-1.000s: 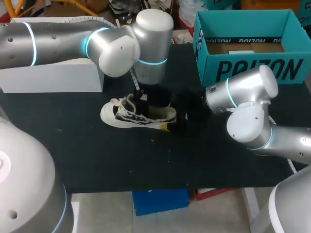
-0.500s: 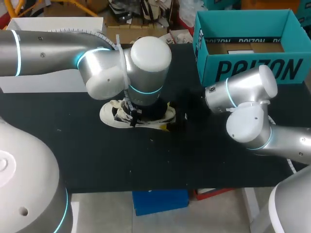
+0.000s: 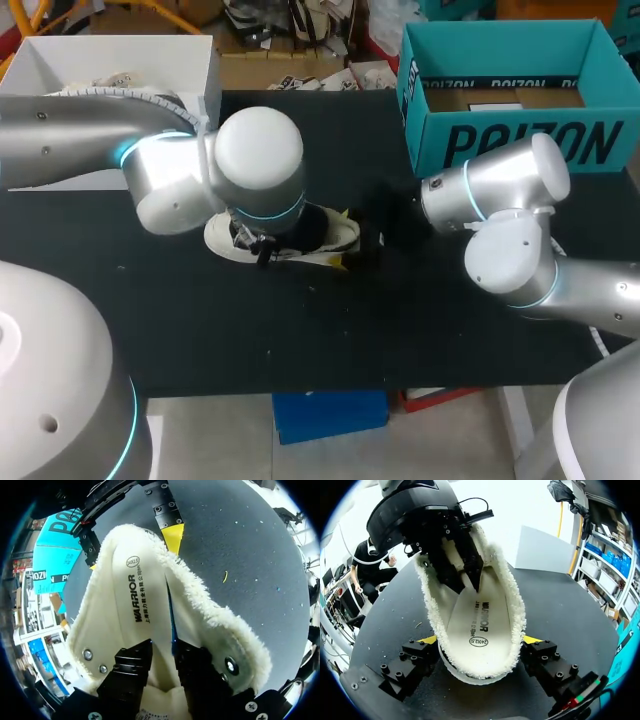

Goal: Take the shoe out of the shoebox, open the shoe tongue, remove and reinsert the insole, then place the shoe into the shoebox

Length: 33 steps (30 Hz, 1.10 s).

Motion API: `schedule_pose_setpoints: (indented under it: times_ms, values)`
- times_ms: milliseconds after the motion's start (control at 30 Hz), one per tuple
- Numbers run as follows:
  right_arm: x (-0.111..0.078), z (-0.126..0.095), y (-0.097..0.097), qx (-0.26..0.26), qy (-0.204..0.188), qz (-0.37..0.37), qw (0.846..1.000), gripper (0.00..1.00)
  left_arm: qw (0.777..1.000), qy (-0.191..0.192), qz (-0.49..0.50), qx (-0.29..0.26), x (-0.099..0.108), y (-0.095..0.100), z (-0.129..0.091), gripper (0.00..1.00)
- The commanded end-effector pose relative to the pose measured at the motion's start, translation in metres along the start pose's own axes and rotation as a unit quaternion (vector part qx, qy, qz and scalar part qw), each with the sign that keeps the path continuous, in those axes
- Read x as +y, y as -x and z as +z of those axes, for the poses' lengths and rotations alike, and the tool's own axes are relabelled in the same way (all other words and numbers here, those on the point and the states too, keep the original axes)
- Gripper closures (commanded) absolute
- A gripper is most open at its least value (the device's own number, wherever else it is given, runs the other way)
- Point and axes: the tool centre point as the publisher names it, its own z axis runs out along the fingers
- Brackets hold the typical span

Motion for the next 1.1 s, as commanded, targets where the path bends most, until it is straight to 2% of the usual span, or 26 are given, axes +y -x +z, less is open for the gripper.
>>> schedule_pose_setpoints:
  times_ms: [33, 133, 233, 500, 767, 1100]
  values:
    - [-0.004, 0.0, 0.001, -0.001, -0.002, 0.001, 1.0, 1.0, 0.999, -0.004, 0.0, -0.045, 0.011, -0.007, 0.021, 0.71]
    - [-0.004, 0.0, 0.001, -0.001, -0.002, 0.001, 1.0, 1.0, 0.999, -0.006, -0.001, -0.045, 0.01, -0.006, 0.022, 0.75]
    - [-0.004, 0.0, 0.001, -0.001, -0.002, 0.001, 1.0, 1.0, 0.999, -0.011, -0.004, -0.04, 0.009, -0.006, 0.022, 1.0]
    - [-0.004, 0.0, 0.001, -0.001, -0.002, 0.001, 1.0, 1.0, 0.999, -0.027, -0.007, -0.026, 0.003, -0.005, 0.015, 1.0]
    - [-0.004, 0.0, 0.001, -0.001, -0.002, 0.001, 1.0, 1.0, 0.996, -0.086, 0.001, 0.038, 0.002, 0.0, 0.006, 1.0]
    - [-0.004, 0.0, 0.001, -0.001, -0.002, 0.001, 1.0, 1.0, 0.99, -0.115, 0.01, 0.086, -0.008, -0.003, -0.003, 1.0]
